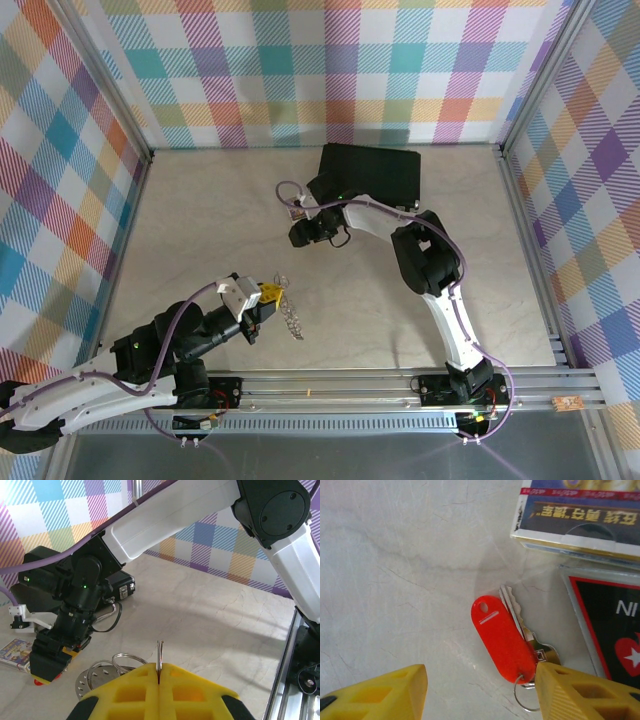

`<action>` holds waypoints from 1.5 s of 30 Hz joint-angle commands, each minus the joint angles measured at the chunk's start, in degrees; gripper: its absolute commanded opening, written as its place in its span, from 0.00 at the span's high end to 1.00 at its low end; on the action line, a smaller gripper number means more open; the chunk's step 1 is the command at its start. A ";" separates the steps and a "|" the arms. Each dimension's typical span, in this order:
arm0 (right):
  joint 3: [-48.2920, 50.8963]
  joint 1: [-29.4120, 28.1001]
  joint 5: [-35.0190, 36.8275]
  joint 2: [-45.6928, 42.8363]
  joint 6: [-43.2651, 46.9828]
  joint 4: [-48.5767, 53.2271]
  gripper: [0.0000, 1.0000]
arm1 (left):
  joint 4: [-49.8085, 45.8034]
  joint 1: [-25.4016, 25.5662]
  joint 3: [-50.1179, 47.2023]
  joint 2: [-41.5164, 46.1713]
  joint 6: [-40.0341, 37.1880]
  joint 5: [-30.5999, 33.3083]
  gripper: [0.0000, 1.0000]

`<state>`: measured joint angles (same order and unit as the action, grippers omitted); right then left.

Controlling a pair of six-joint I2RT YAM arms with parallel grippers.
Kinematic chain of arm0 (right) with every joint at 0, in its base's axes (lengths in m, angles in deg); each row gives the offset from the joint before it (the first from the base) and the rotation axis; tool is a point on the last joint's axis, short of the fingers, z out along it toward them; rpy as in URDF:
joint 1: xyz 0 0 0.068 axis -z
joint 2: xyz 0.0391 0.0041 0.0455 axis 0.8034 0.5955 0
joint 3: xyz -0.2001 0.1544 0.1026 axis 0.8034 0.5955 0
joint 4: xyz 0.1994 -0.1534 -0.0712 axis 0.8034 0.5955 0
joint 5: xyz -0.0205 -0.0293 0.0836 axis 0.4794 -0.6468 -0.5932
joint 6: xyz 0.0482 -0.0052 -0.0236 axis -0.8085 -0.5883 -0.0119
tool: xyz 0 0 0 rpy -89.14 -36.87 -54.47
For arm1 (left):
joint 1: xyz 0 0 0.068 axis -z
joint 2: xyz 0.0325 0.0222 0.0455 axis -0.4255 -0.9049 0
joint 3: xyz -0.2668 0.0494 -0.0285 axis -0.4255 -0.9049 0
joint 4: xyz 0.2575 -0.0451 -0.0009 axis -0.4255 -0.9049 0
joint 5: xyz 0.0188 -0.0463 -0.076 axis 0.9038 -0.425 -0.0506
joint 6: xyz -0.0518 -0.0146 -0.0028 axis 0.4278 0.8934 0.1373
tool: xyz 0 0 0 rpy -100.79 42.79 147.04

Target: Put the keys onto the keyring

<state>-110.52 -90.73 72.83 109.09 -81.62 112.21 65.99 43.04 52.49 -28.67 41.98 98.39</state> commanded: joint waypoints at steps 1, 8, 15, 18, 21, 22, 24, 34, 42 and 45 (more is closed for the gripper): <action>-1.59 -0.73 3.55 0.93 1.11 1.73 0.41 | 3.90 0.14 -0.70 0.71 0.09 1.54 1.00; -1.63 -2.25 8.87 1.30 3.37 3.14 0.45 | 3.86 0.12 -0.61 0.86 -0.06 1.70 1.00; 0.17 -2.71 10.95 0.18 4.27 4.07 0.49 | 3.70 0.15 -0.61 1.30 -0.23 1.74 1.00; 2.61 -2.89 11.04 -1.39 4.28 3.66 0.49 | 3.96 0.09 -0.74 1.23 -0.41 1.88 1.00; 5.38 -2.93 10.95 -3.14 4.22 3.13 0.49 | 3.99 0.15 -0.81 1.31 -0.63 2.11 1.00; 6.30 -2.97 11.04 -3.85 4.23 3.13 0.49 | 3.79 0.11 -0.70 1.28 -0.65 2.17 1.00; 8.13 -2.98 11.21 -5.14 3.99 3.00 0.49 | 3.59 0.15 -0.70 1.39 -0.76 2.40 1.00; 21.39 -2.91 10.96 -13.97 2.85 0.87 0.51 | 3.81 0.15 -0.70 1.33 -1.79 2.77 1.00; 35.19 -3.06 10.44 -23.27 -0.26 -0.48 0.52 | 3.90 0.11 -0.78 1.39 -2.44 2.86 1.00; 40.10 -3.46 12.03 -27.87 -1.53 -0.14 0.53 | 4.24 0.12 -1.17 1.48 -2.59 2.94 1.00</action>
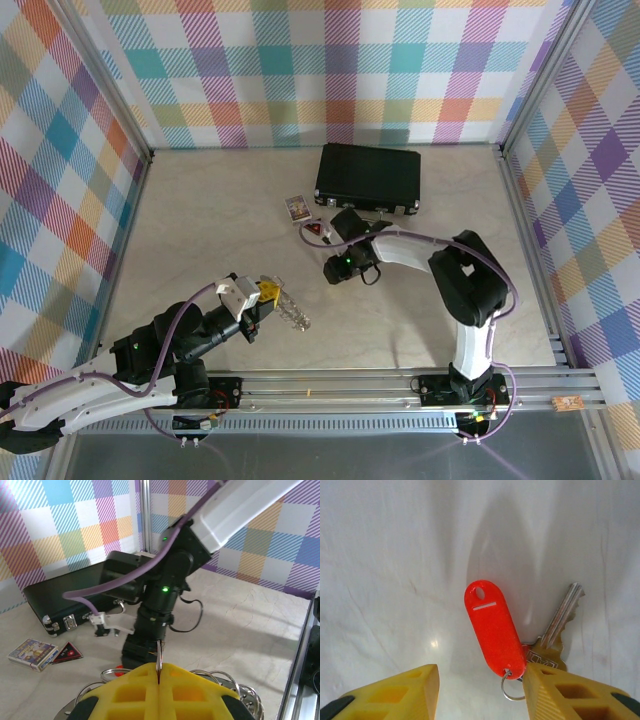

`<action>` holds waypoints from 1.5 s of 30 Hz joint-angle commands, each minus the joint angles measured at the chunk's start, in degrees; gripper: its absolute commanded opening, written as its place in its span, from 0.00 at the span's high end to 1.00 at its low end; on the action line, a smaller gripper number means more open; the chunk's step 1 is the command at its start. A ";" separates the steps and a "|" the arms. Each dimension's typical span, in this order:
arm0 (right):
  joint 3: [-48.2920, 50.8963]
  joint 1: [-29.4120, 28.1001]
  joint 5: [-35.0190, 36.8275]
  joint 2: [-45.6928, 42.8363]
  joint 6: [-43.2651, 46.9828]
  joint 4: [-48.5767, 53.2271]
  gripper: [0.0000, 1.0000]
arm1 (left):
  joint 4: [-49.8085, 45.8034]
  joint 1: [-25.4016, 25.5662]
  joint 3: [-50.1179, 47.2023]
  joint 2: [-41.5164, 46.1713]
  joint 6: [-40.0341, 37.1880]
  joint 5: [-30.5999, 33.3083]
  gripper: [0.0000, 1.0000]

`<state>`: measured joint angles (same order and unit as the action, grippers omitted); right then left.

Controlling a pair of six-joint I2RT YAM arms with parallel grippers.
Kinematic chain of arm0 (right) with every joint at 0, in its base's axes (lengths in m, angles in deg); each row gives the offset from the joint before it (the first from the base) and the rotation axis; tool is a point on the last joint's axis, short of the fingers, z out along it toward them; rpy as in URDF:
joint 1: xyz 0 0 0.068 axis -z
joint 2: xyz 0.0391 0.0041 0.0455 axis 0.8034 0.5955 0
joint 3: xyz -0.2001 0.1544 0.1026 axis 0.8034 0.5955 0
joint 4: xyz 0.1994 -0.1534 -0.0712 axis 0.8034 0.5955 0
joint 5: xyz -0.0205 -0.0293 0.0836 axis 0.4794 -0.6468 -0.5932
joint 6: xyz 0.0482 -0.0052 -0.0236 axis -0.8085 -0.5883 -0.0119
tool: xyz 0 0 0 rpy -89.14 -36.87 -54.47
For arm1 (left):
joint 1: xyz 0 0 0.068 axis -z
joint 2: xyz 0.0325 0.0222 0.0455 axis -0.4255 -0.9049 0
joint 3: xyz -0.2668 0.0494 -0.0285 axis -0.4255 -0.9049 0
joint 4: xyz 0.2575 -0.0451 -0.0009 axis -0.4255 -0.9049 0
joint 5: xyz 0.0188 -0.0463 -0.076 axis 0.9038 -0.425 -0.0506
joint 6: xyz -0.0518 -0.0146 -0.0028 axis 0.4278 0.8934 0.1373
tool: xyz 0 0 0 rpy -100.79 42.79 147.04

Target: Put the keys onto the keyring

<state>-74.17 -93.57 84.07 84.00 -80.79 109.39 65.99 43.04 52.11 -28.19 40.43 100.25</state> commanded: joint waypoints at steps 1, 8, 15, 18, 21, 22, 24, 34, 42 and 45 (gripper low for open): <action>5.07 -0.57 1.21 -4.17 -2.87 3.09 0.53 | 4.37 0.08 -0.93 1.13 -0.97 1.15 1.00; 9.90 -1.87 2.23 -11.11 -4.81 7.32 0.53 | 4.95 0.15 -1.29 1.26 -0.91 0.92 1.00; 7.21 -1.96 6.87 -16.60 -2.34 14.92 0.53 | 4.60 0.13 -1.38 1.15 -0.83 0.92 1.00; 5.08 -1.98 9.70 -15.30 -0.43 17.32 0.53 | 4.25 0.14 -1.47 1.00 -0.66 1.04 1.00; 3.41 -2.09 11.01 -13.13 0.82 18.40 0.53 | 3.86 0.15 -1.47 0.99 -0.62 1.18 1.00; 2.89 -2.26 11.37 -12.40 1.11 18.51 0.53 | 3.71 0.14 -1.47 0.91 -0.68 1.27 1.00; 1.83 -2.82 12.18 -11.05 1.54 19.04 0.54 | 3.50 0.14 -1.47 0.90 -0.78 1.61 1.00; -0.99 -6.61 14.88 -5.33 2.33 19.67 0.61 | 3.80 0.13 -1.47 -0.33 -1.05 1.45 1.00; -0.80 -6.85 16.56 -2.67 3.22 18.56 0.67 | 3.76 0.12 -1.29 -0.91 -0.62 0.27 1.00; -0.80 -6.77 17.46 -2.12 3.62 18.35 0.69 | 3.96 0.13 -1.29 -1.11 -0.54 0.13 1.00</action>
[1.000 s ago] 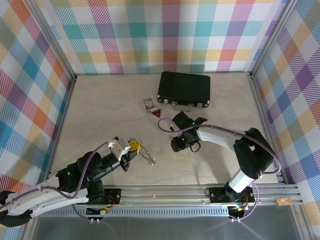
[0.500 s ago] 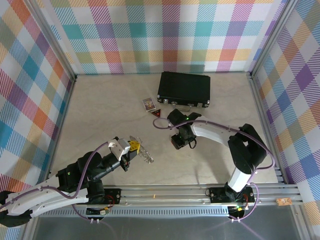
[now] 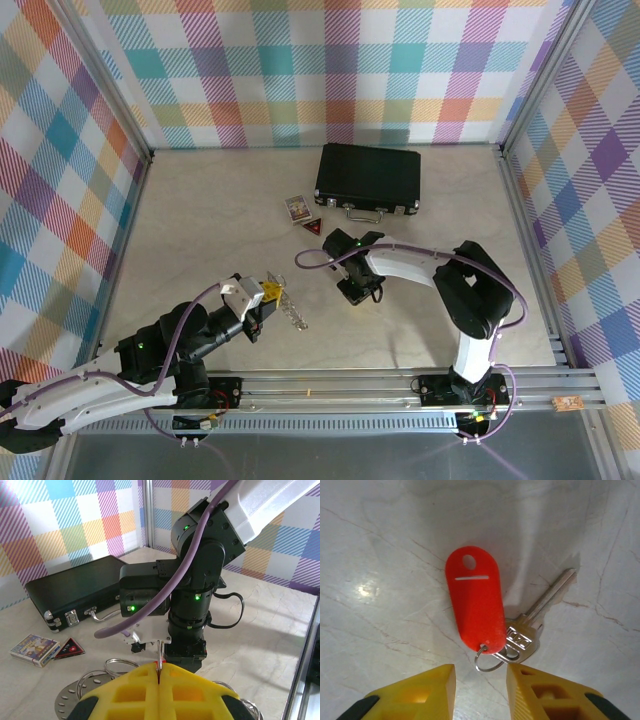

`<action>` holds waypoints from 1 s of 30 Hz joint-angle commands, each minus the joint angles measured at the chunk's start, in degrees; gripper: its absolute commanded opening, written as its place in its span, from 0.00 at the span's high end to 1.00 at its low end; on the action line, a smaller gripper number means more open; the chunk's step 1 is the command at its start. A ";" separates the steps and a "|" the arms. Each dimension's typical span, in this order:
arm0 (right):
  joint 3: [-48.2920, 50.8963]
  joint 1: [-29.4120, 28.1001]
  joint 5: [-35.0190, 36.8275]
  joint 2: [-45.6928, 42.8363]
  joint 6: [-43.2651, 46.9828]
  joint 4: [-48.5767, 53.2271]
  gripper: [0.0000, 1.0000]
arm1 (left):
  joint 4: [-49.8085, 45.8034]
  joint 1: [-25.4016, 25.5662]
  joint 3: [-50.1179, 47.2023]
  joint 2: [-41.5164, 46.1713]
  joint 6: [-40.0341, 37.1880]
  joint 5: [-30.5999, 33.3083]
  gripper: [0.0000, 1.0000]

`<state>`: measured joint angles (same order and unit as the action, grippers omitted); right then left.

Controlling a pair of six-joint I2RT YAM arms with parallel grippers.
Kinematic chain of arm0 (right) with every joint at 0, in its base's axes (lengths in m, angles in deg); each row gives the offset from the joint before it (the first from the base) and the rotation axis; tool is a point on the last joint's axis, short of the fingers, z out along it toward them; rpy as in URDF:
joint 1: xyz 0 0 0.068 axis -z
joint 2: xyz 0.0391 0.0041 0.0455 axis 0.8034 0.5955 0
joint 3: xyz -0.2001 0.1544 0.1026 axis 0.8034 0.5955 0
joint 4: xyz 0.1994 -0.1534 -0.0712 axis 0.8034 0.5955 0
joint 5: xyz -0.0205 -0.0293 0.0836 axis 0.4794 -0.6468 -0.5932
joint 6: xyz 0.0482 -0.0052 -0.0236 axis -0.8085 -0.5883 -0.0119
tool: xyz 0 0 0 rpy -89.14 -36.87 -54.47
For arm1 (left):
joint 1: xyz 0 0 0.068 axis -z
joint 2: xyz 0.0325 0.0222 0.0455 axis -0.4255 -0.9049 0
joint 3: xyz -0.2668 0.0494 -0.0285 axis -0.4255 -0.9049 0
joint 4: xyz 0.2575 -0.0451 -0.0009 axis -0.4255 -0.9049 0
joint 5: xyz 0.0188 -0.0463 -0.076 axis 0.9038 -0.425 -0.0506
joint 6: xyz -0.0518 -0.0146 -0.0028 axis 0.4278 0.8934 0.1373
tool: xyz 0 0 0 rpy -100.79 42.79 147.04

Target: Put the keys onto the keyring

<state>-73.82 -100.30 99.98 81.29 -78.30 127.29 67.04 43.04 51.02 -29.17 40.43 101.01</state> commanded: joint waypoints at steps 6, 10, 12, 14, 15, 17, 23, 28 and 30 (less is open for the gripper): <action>-1.15 -0.34 2.13 1.35 1.46 -0.35 0.76 | 3.20 0.12 -0.11 -1.14 -0.44 -0.84 1.00; -1.25 -0.56 2.34 1.76 1.52 -0.74 0.77 | 3.37 0.15 -0.11 -1.19 -0.44 -0.81 1.00; -1.24 -0.61 2.27 1.99 1.58 -0.98 0.77 | 3.38 0.12 -0.13 -1.19 -0.44 -0.74 1.00; -1.15 -0.61 2.27 2.14 1.52 -1.29 0.73 | 3.38 0.15 -0.20 -1.19 -0.46 -0.67 1.00; -1.16 -0.61 2.34 2.27 1.52 -1.34 0.72 | 3.31 0.15 -0.19 -1.19 -0.44 -0.69 1.00; -1.23 -0.61 2.50 2.31 1.52 -1.49 0.72 | 3.31 0.15 -0.11 -1.19 -0.44 -0.80 1.00; -0.98 -0.69 2.97 2.29 1.61 -1.57 0.77 | 3.28 0.08 -0.02 -1.10 -0.44 -0.90 1.00; -0.82 -0.74 3.32 1.54 1.69 -1.46 0.84 | 3.27 0.14 0.07 -1.10 -0.44 -0.91 1.00; -0.72 -0.65 3.49 1.15 1.65 -1.26 0.85 | 3.31 0.14 0.06 -1.19 -0.44 -0.99 1.00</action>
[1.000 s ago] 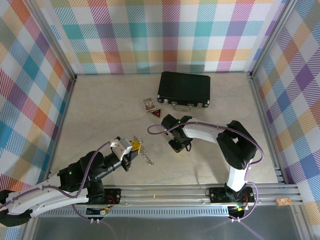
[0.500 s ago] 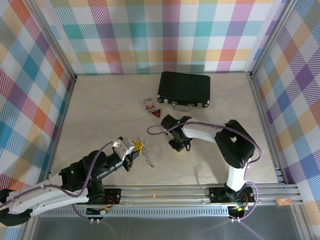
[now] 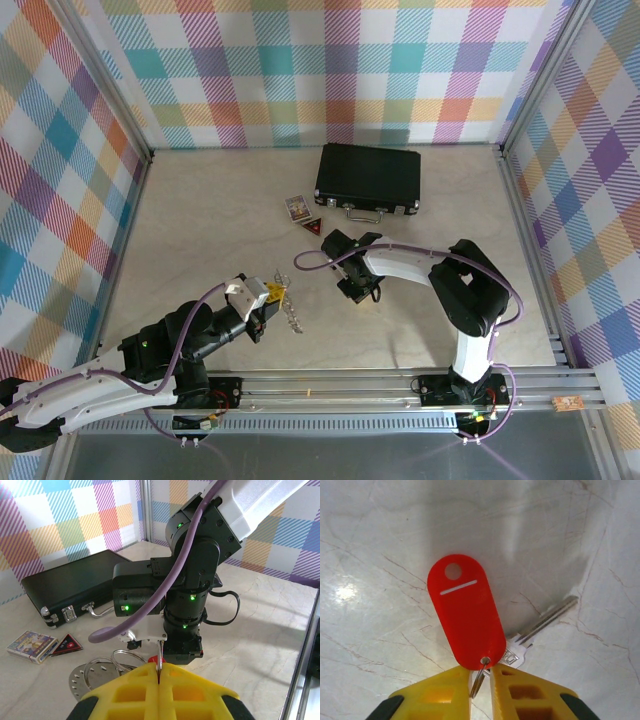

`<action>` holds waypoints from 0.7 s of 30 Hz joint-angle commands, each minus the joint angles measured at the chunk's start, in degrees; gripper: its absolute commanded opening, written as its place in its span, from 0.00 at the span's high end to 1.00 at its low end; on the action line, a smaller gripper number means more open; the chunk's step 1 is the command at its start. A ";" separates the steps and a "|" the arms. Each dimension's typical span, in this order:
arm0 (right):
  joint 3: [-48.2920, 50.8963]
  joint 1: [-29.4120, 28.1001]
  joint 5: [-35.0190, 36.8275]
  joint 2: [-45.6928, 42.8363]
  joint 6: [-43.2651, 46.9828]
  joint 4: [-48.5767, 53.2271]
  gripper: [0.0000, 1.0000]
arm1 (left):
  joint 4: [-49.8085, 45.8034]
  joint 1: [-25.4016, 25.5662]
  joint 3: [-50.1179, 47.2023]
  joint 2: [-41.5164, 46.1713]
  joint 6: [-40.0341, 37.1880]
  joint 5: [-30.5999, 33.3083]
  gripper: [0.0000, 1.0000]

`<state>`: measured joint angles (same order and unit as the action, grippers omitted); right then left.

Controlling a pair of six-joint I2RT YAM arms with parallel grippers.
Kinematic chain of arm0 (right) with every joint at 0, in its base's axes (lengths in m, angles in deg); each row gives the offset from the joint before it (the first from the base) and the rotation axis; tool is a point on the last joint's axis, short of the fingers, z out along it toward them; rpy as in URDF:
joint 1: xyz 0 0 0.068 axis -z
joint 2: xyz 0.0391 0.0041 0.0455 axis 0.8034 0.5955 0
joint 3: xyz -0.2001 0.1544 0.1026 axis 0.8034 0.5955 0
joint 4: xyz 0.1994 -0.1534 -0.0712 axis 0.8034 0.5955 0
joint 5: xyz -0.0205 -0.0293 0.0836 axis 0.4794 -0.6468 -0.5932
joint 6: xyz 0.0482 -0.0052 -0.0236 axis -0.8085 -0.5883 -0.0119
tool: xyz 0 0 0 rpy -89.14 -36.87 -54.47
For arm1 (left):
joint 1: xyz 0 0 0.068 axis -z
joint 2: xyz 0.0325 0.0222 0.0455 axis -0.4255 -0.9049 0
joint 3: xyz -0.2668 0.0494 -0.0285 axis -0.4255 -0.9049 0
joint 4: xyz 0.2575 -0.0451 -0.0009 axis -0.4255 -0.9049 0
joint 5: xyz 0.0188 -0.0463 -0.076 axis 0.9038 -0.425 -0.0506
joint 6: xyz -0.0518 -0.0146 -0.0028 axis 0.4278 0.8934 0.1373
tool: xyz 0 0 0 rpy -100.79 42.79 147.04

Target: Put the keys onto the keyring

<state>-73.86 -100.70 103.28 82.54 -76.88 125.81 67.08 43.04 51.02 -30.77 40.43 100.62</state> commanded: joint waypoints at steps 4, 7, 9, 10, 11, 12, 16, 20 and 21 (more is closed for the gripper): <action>-0.42 -0.31 0.22 -1.21 0.21 0.60 0.88 | 3.59 0.15 -0.02 0.23 -0.35 -0.79 1.00; -0.15 -0.31 -0.69 -2.46 0.28 0.91 0.89 | 3.61 0.09 -0.02 0.09 -0.26 -0.98 1.00; 0.27 -0.31 -2.18 -3.26 0.34 0.86 0.91 | 3.61 0.14 0.10 0.10 -0.26 -1.09 1.00; 0.57 -0.26 -3.32 -3.75 0.62 0.72 0.93 | 3.48 0.11 0.15 0.07 -0.24 -1.19 1.00; 1.00 -0.22 -4.28 -4.24 0.71 0.74 0.94 | 3.39 0.15 0.23 0.13 -0.22 -1.25 1.00; 1.57 0.15 -5.81 -4.95 0.78 0.50 0.95 | 3.24 0.15 0.31 0.07 -0.26 -1.44 1.00; 4.93 2.07 -11.58 -8.51 0.70 -1.36 0.97 | 3.06 0.15 0.11 0.24 -0.10 -1.52 1.00; 7.43 3.30 -17.38 -10.72 1.11 -3.95 1.00 | 3.17 0.13 -0.03 0.29 0.00 -1.81 1.00; 7.79 3.34 -18.70 -11.14 1.41 -4.68 1.00 | 3.11 0.12 0.05 0.25 0.07 -2.00 1.00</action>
<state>-67.20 -97.92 91.15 73.09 -76.77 123.34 67.19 43.04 51.02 -30.88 40.45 99.51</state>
